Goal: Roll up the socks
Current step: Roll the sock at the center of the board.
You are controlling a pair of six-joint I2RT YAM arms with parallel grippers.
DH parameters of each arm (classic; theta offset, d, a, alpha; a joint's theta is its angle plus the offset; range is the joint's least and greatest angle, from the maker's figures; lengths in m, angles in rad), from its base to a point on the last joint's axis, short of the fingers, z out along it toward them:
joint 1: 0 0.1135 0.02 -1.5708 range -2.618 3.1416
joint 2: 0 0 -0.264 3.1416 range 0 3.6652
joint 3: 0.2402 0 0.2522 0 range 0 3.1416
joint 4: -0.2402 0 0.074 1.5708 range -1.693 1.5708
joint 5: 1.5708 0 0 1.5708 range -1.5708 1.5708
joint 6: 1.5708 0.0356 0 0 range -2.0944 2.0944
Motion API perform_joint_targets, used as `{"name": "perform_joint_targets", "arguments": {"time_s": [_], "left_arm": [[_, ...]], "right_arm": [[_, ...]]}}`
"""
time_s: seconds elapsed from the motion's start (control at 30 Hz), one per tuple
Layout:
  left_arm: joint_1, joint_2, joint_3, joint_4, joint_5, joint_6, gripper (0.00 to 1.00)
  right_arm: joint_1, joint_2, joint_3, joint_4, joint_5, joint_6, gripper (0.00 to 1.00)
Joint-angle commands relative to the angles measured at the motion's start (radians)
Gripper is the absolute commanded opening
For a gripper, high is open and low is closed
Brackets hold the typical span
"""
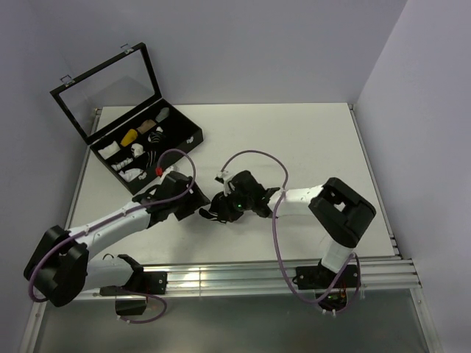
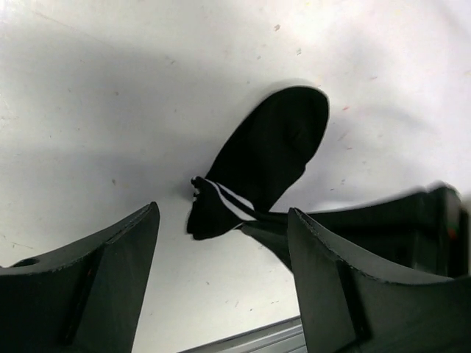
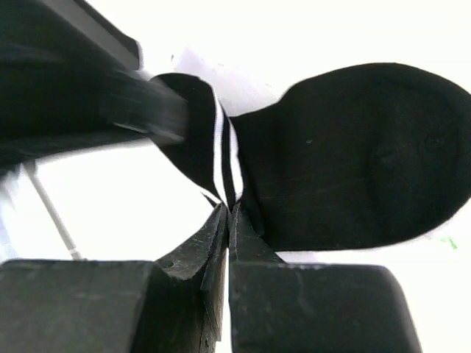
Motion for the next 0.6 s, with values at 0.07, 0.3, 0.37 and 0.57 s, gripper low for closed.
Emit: {"name": "perform_joint_targets", "arguments": {"time_s": [0.07,0.3,0.37,0.57], "left_arm": [[-0.002,-0.101,-0.071,0.140,-0.024,-0.022,0.75],[-0.016,-0.048,-0.115,0.236,0.049,-0.022,0.72],[-0.028,-0.021,-0.109,0.244,0.052,-0.020,0.71],[-0.055,0.046,-0.099,0.286,0.052,-0.017,0.68]], "right_arm": [[-0.138,0.085,-0.058,0.117,-0.350,0.191,0.00],[-0.244,0.234,-0.091,0.320,-0.559,0.396,0.00],[-0.259,0.254,-0.117,0.389,-0.580,0.432,0.00],[-0.305,0.302,-0.143,0.427,-0.586,0.492,0.00]]}}
